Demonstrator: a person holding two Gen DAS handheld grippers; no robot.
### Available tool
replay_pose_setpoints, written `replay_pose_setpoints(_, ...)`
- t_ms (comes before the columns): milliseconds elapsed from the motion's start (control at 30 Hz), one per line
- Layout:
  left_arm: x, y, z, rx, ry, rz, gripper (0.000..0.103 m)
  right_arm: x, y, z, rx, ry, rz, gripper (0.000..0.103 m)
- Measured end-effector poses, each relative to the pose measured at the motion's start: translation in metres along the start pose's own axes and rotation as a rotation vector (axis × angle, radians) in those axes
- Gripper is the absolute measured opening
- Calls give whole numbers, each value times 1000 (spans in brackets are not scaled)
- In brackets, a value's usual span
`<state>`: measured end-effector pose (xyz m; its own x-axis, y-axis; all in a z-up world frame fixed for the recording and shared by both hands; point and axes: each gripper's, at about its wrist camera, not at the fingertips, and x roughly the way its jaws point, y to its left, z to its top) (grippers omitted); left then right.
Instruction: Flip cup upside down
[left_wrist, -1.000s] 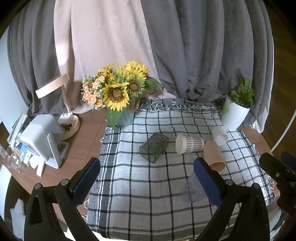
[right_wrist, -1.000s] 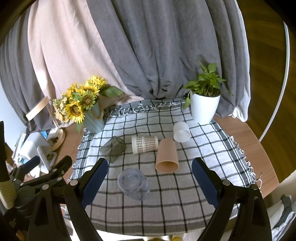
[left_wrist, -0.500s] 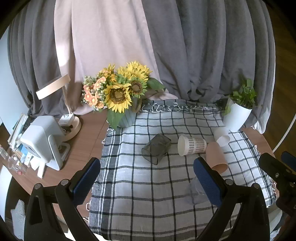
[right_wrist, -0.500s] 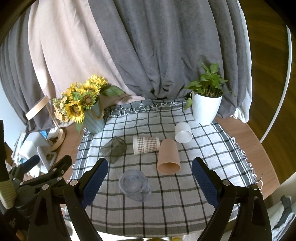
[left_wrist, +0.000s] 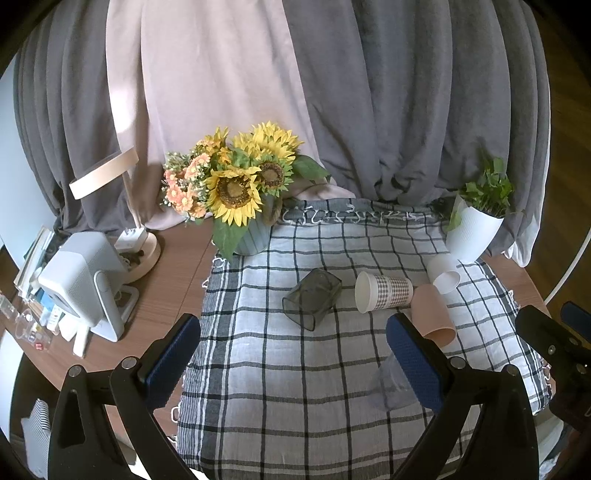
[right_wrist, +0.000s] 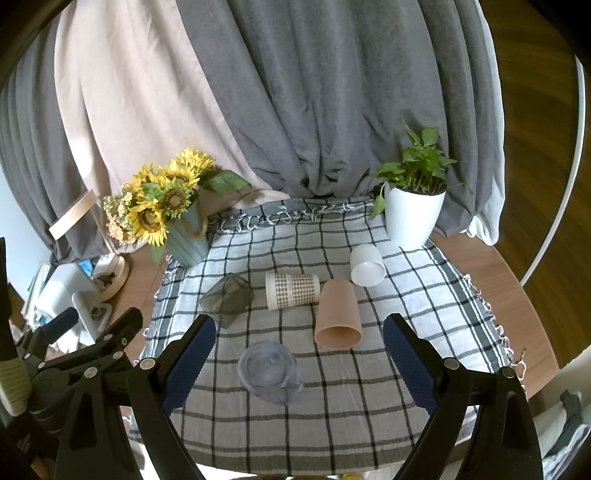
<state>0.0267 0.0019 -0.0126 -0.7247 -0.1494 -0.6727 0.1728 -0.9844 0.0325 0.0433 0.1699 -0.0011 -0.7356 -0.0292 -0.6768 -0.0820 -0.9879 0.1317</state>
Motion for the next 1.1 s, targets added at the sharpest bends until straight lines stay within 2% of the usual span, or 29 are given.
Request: replay_pose_setpoints(1100, 5, -2, 2, 6, 2, 1, 103, 5, 1, 1, 0, 1, -1, 92)
